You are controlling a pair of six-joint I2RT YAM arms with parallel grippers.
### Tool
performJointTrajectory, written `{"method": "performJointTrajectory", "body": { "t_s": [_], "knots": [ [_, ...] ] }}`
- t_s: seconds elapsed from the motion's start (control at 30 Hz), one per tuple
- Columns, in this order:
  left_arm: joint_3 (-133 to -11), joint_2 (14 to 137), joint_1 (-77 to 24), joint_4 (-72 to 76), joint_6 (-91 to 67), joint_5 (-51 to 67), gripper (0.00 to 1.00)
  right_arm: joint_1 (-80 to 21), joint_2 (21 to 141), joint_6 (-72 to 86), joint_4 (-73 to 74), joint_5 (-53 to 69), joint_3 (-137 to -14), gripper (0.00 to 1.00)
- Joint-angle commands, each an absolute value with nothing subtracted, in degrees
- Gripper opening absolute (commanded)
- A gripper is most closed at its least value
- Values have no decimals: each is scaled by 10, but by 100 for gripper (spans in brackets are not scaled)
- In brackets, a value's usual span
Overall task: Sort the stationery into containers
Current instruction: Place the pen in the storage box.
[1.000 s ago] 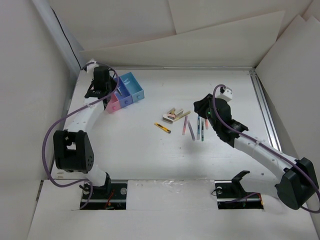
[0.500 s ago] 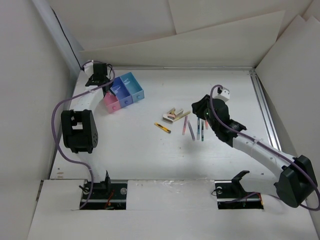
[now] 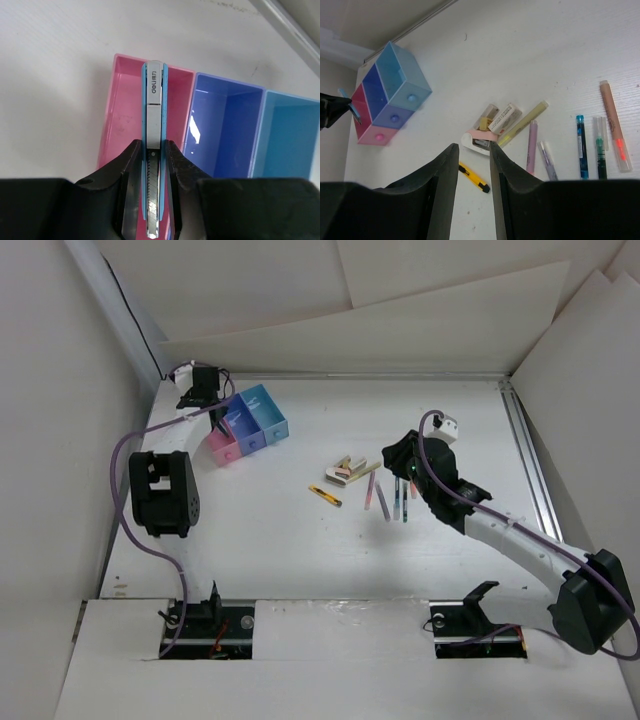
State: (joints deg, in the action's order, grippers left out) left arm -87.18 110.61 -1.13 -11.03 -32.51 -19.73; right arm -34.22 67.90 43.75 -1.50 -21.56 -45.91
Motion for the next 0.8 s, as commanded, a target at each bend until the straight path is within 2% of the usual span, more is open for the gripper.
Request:
{"method": "performJointTrajectory", "body": {
  "t_s": [0.0,0.1,0.13,0.33,0.43,0.53,0.6,0.7,0.77],
  "knots": [
    [-883,1107,-11,-122,-313,-220,5,-347,677,434,-22,-218,-473,37],
    [-878,1107,-11,-122,-313,-220,13,-347,672,434,-22,-218,-473,37],
    [-878,1107,-11,-122,-313,-220,19,-347,671,434,-22,-218,-473,37],
    [-854,1085,-11,-122,-318,-220,29,-347,671,434,-22,-218,-473,37],
    [-854,1073,-11,-122,-318,-220,41,-347,671,434,-22,-218,-473,37],
    [-848,1048,-11,-122,-323,-214,42,-352,671,434,-22,-218,-473,37],
    [-825,1005,-43,-109,-329,-221,39,-352,671,434,-22,-218,-473,37],
    [-777,930,-114,-84,-336,-236,38,-352,666,434,-22,-228,-473,29],
    [-735,893,-165,-51,-344,-236,36,-352,660,434,-22,-243,-473,17]
  ]
}}
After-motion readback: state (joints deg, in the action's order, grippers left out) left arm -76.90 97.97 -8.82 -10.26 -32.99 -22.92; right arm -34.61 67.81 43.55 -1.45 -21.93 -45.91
